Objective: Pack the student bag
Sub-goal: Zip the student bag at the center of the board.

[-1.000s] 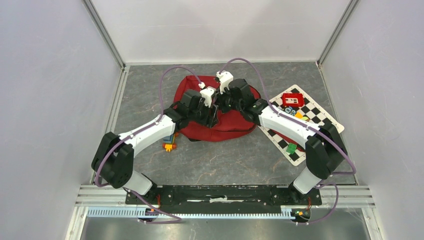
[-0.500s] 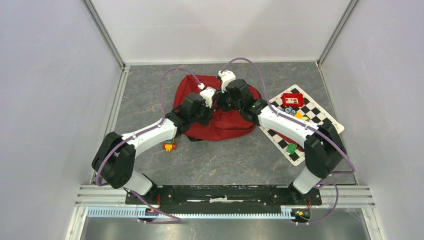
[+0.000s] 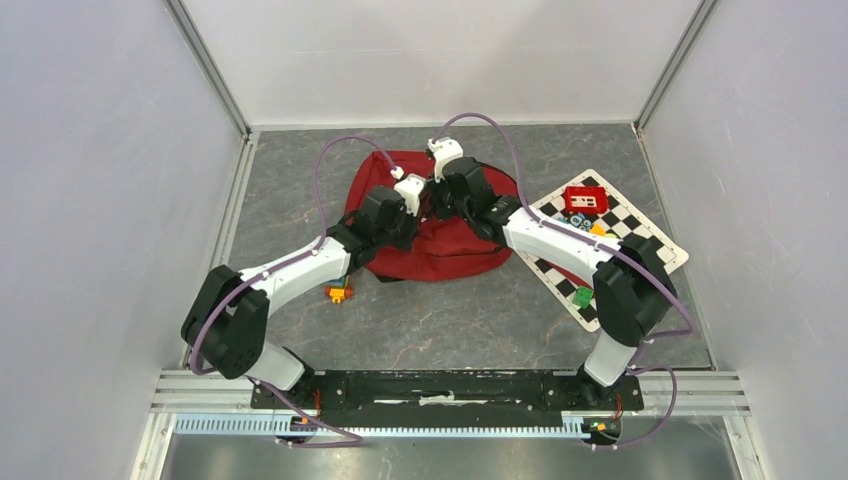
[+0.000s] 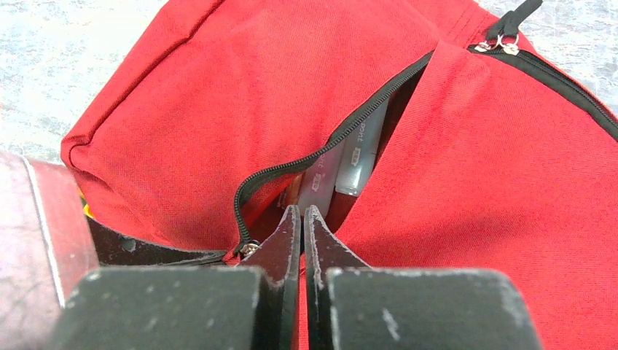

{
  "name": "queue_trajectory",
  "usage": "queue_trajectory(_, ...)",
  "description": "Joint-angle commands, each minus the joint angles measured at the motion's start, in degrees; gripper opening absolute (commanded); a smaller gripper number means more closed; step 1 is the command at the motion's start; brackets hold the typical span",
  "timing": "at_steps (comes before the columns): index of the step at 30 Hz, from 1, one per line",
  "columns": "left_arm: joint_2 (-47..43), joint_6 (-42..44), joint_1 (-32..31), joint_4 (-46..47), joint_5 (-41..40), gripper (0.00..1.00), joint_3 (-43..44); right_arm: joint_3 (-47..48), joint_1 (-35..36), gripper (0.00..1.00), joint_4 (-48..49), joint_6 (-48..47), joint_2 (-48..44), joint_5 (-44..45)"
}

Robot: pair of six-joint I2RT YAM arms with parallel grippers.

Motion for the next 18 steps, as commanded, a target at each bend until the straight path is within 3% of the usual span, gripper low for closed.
queue_trajectory(1, -1.28, 12.22, -3.67, -10.15, 2.50, 0.02, -2.06, 6.47, -1.59, 0.00, 9.94, -1.28, 1.11, 10.33)
queue_trajectory(15, -5.92, 11.40, -6.11, -10.77, -1.12, 0.03, -4.38, 8.93, -1.44, 0.00, 13.03, -1.22, 1.57, 10.29)
queue_trajectory(17, -7.52, 9.27, -6.11, -10.63, -1.20, 0.07, -3.75, 8.37, -1.15, 0.00, 12.72, -0.66, 1.21, 8.98)
queue_trajectory(18, -8.21, 7.73, -6.11, -10.67, -1.19, 0.15, -2.93, 7.70, -0.99, 0.00, 12.55, -0.39, 0.90, 8.74)
